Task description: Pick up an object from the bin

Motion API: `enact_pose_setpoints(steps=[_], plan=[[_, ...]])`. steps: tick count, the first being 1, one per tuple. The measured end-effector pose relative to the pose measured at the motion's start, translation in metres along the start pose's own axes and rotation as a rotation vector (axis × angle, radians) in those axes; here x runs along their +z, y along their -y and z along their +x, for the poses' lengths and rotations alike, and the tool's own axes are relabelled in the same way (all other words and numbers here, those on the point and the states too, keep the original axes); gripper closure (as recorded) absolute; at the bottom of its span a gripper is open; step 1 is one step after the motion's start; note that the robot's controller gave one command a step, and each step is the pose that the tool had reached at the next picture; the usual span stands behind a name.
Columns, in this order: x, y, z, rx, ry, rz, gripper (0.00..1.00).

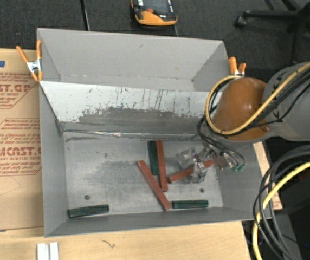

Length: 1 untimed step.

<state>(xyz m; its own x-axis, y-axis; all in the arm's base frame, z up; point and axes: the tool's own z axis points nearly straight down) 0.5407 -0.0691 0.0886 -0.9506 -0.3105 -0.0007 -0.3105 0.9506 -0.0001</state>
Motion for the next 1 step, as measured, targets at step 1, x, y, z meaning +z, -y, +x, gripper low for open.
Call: enact_pose_setpoints(steps=[1], plan=[[-0.0058, 0.0000, -0.0003, 0.000, 0.001, 0.000, 1.00]])
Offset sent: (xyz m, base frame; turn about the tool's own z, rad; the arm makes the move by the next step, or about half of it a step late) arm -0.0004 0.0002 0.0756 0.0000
